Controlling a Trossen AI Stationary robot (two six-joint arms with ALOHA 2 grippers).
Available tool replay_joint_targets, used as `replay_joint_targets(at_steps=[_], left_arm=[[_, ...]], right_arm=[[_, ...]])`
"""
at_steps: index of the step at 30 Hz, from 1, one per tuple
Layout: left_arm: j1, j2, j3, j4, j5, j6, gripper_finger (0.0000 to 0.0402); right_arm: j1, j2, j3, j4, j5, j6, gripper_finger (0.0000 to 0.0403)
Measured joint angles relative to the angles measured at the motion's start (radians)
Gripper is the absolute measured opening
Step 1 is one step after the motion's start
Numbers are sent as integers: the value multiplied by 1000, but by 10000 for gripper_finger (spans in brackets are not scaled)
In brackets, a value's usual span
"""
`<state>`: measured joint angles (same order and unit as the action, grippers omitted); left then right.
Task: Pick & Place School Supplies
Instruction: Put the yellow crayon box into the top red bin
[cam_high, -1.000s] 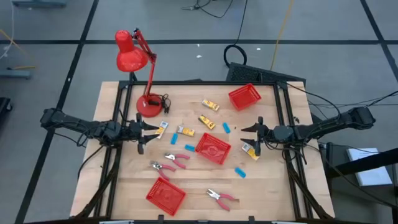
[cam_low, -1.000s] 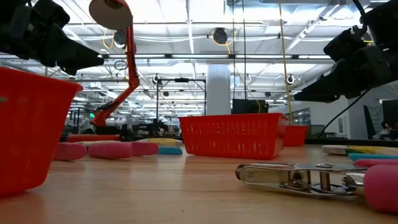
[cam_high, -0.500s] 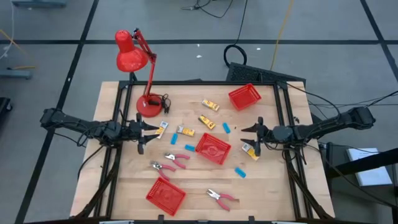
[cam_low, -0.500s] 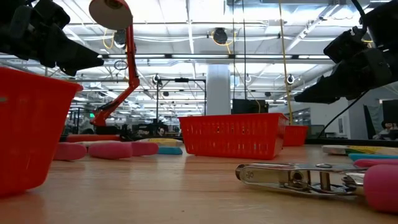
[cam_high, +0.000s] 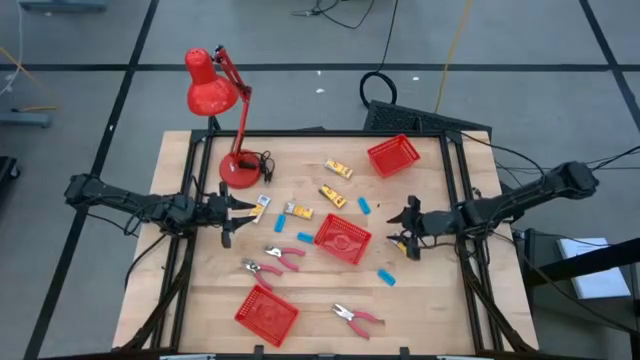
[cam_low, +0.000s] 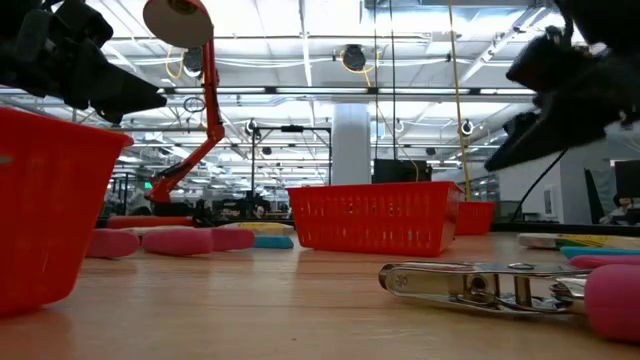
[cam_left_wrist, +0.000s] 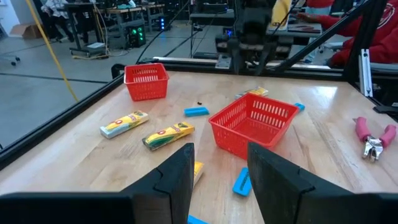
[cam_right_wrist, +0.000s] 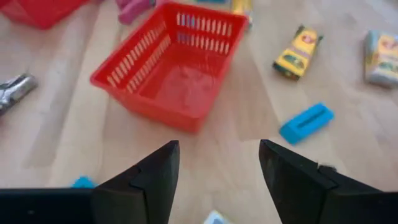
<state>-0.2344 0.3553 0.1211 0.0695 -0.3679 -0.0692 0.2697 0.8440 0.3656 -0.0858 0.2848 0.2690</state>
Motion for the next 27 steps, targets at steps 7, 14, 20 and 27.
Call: replay_joint_targets(at_steps=[7,14,20,27], left_arm=[[0,0,0,-15,0,-5,152],[0,0,0,-26,2,-14,152],[0,0,0,-23,2,-14,152],[0,0,0,-24,3,-14,152]], right_arm=[[66,117,173,-348,-5,159,233],[93,224,228,-485,-94,293,240],[94,312,228,-525,-133,333,240],[93,381,228,-508,-156,339,240]])
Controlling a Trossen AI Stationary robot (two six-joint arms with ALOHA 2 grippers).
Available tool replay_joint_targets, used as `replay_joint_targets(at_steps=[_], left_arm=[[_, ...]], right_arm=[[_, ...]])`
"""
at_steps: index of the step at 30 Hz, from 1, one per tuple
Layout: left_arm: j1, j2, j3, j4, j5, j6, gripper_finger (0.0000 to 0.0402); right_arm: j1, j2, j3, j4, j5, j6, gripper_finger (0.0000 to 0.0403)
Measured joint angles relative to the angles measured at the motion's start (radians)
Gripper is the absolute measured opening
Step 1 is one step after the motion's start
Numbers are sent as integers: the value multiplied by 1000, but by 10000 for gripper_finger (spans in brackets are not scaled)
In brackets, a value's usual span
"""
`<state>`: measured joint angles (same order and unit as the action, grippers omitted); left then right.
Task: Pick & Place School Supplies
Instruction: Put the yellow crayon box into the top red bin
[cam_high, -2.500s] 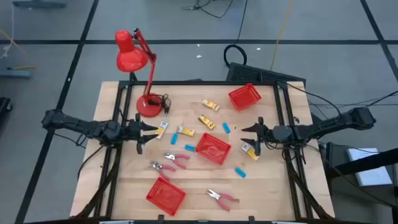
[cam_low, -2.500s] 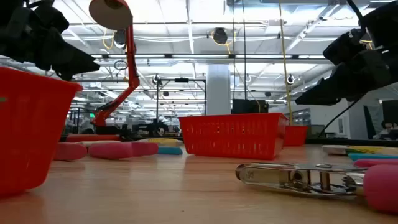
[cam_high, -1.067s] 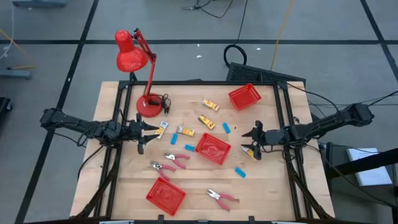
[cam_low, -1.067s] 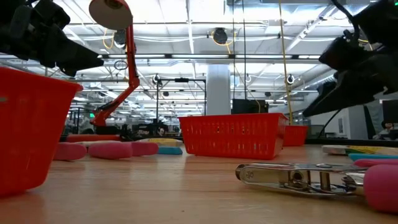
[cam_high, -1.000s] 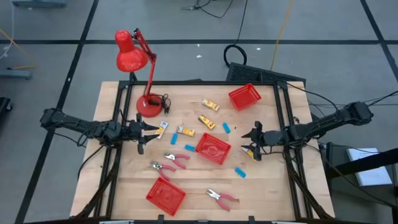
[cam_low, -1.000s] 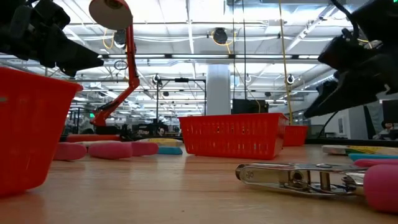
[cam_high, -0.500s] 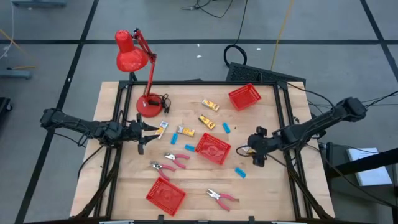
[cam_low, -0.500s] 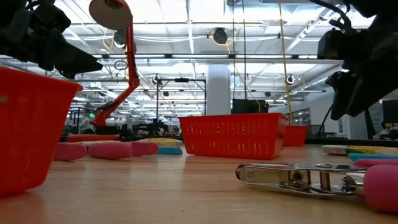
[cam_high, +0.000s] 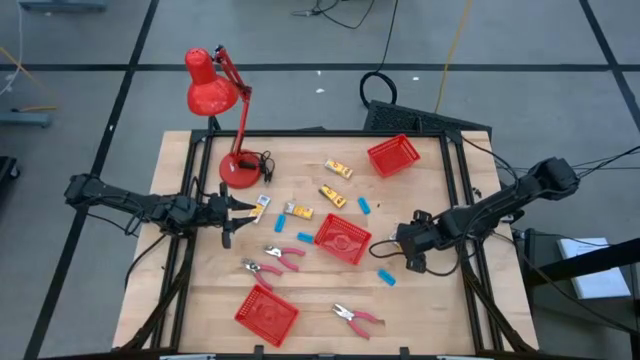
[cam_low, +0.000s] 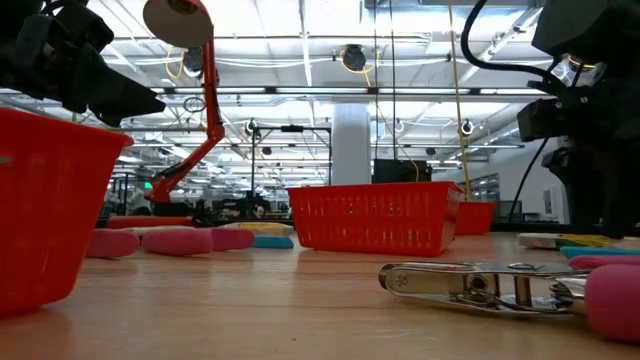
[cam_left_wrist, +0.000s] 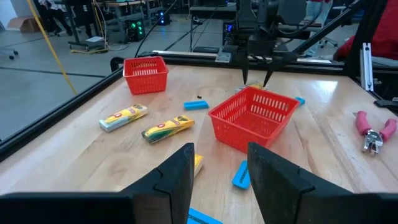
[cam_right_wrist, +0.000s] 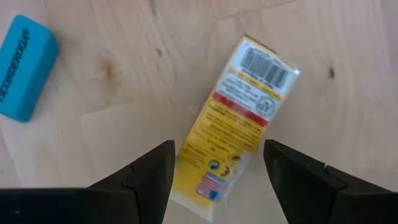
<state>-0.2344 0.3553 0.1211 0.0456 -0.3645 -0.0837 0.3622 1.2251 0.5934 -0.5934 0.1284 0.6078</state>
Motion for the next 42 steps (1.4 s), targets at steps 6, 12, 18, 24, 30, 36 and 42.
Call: replay_joint_targets(at_steps=[6,12,18,24,30,36,42], left_arm=[[0,0,0,-1,0,0,152],[0,0,0,-7,0,-1,152],[0,0,-1,-17,0,-6,152],[0,0,-1,-18,-1,-6,152],[0,0,-1,-19,-1,-6,152],[0,0,-1,-19,-1,-6,152],[0,0,-1,-19,-1,-7,152]], right_arm=[[0,54,0,90,-2,8,240],[0,131,3,147,8,27,240],[1,157,4,153,41,41,206],[0,151,2,173,58,25,118],[0,152,1,209,58,-20,66],[0,153,1,241,58,-50,66],[0,152,0,241,79,-54,64]])
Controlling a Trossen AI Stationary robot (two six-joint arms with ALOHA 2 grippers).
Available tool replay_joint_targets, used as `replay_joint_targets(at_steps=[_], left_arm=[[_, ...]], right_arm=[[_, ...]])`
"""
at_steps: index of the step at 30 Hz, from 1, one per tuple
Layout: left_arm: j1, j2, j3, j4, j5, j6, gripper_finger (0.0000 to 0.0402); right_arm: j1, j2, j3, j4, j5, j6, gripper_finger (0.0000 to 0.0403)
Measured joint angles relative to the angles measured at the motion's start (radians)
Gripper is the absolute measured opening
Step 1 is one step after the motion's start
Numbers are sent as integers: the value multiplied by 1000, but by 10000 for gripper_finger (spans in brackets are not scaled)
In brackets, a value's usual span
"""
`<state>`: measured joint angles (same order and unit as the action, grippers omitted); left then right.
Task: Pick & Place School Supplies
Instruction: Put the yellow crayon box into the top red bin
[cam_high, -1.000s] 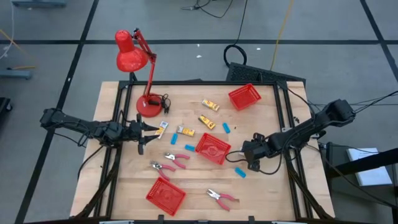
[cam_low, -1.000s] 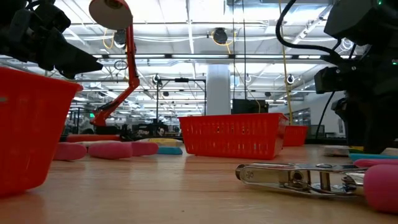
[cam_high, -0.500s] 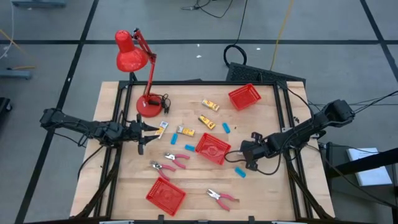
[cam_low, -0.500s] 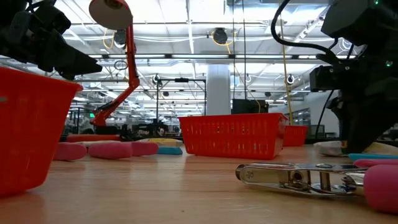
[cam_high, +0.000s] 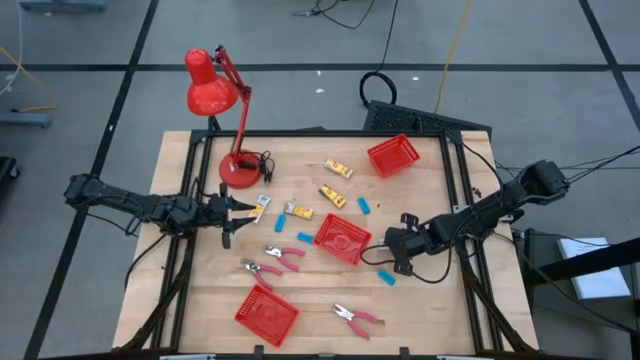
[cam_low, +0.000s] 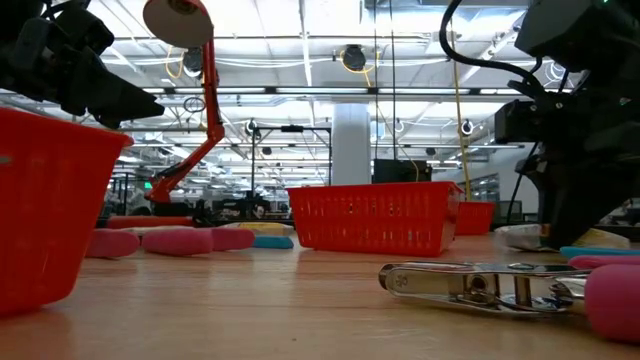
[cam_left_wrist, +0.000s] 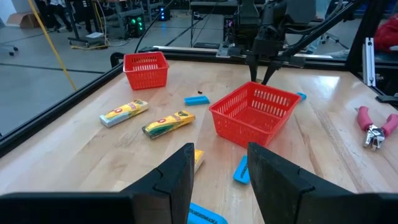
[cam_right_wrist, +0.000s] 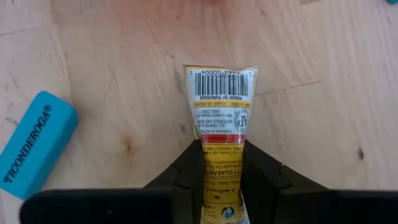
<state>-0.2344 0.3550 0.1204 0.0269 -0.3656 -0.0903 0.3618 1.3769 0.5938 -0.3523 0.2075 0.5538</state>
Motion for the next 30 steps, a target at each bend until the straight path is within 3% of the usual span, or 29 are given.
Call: replay_joint_targets(at_steps=[14,24,30], left_arm=[[0,0,0,0,-1,-1,152],[0,0,0,-1,0,-1,152],[0,0,0,-1,0,-2,152]], right_arm=[[-48,-96,-5,23,200,-125,64],[-77,-183,-3,198,445,-388,64],[-195,-187,-28,401,446,-587,64]])
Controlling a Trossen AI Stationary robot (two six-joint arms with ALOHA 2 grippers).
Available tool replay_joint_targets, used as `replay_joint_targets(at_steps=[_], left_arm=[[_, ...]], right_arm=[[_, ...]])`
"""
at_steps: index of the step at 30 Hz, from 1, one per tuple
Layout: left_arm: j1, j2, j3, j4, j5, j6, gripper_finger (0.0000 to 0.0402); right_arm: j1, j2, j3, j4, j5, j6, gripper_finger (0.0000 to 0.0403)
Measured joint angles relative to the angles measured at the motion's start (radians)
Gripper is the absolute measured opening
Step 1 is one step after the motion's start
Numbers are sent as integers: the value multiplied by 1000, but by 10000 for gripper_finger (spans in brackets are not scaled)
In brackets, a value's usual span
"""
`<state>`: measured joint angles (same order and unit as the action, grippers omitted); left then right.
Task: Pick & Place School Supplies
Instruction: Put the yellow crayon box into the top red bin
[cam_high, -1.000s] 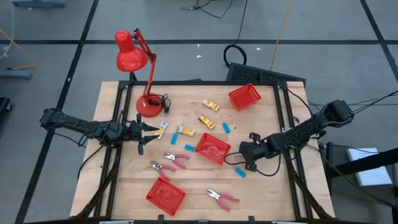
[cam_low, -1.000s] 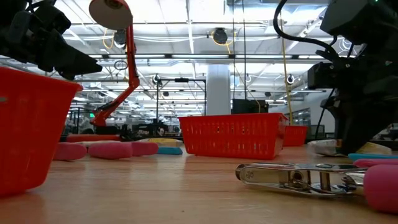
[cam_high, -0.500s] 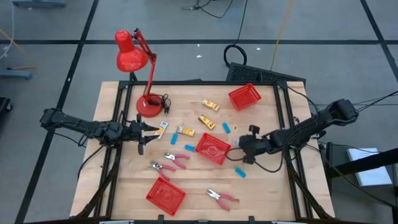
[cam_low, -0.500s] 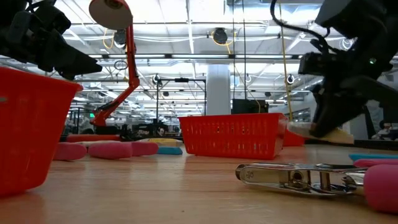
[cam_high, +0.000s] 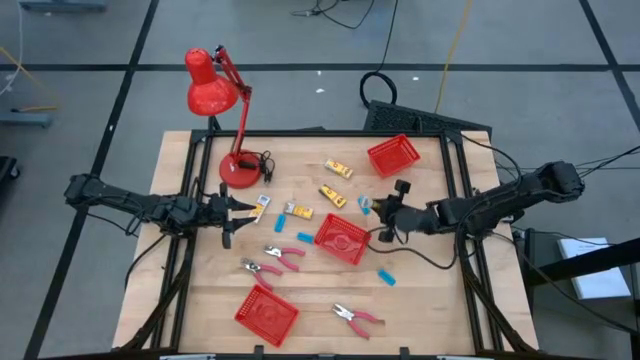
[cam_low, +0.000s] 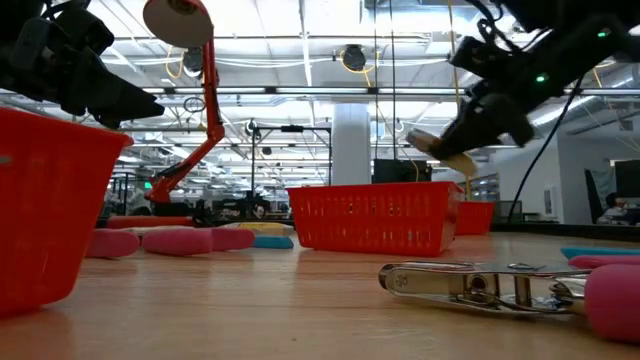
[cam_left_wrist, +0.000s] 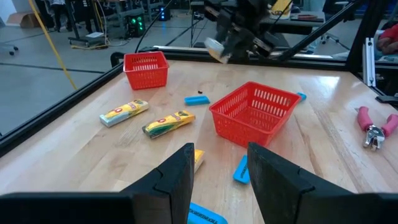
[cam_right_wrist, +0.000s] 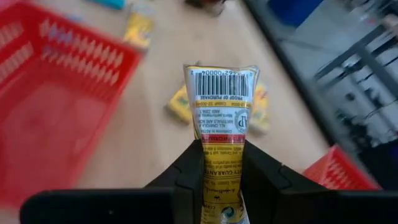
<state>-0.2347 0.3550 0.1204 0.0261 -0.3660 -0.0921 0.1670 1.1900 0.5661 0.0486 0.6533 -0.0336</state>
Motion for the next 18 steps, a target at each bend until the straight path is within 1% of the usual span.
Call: replay_joint_targets(at_steps=[3,6,11,18], left_arm=[[0,0,0,0,0,0,152],[0,0,0,0,0,0,152],[0,0,0,0,0,2,152],[0,0,0,0,0,2,152]], right_arm=[[-84,0,-52,147,-16,-110,64],[-181,0,-86,231,-56,-181,64],[-340,0,-106,268,-123,-246,64],[-538,0,-106,286,-267,-290,64]])
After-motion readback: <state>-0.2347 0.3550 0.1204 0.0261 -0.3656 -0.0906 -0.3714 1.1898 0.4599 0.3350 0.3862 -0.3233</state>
